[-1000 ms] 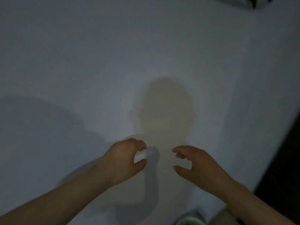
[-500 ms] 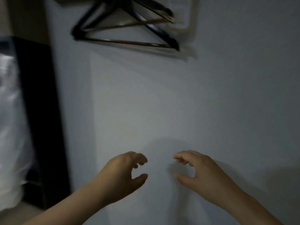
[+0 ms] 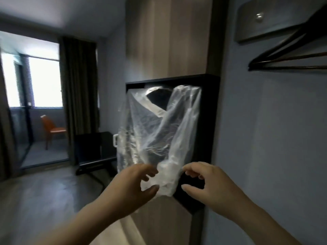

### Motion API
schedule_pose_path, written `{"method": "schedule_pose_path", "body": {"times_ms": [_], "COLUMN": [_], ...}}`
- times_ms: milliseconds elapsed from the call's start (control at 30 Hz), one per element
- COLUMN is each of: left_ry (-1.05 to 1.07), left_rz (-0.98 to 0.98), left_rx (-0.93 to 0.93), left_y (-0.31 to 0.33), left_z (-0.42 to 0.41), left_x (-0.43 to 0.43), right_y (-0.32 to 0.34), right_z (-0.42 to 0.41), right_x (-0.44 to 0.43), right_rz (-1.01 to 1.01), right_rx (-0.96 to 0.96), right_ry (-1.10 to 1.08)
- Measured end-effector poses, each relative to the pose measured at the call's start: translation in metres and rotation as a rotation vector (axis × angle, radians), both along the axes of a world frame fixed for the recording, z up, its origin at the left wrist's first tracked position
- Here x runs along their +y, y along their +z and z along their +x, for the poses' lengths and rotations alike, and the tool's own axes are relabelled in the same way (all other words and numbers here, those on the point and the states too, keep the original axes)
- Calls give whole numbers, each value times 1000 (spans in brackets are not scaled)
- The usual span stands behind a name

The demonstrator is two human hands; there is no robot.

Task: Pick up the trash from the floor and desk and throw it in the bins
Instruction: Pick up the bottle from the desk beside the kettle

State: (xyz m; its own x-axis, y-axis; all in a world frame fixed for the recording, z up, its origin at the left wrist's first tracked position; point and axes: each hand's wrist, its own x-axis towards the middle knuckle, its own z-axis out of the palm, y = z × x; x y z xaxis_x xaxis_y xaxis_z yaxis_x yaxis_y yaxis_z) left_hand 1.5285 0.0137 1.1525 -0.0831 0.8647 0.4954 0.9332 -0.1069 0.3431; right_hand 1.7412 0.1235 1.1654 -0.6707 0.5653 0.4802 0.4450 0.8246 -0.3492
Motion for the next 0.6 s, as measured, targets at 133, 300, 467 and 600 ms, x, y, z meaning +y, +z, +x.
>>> {"method": "schedule_pose_path", "body": {"times_ms": [133, 300, 467, 600], "left_ry": [161, 311, 406, 451], "left_rz": [12, -29, -34, -51], "left_rx": [-11, -53, -83, -107], "left_y": [-1, -11, -25, -42], "left_z": [-100, -191, -264, -324], "left_x": [-74, -133, -143, -122], "right_y": [-2, -12, -26, -48], "right_z": [-124, -241, -327, -386], "right_x": [-37, -72, -65, -36], "right_rz": [10, -15, 10, 0], "right_rx": [-24, -64, -100, -125], "right_ry": [150, 315, 369, 390]}}
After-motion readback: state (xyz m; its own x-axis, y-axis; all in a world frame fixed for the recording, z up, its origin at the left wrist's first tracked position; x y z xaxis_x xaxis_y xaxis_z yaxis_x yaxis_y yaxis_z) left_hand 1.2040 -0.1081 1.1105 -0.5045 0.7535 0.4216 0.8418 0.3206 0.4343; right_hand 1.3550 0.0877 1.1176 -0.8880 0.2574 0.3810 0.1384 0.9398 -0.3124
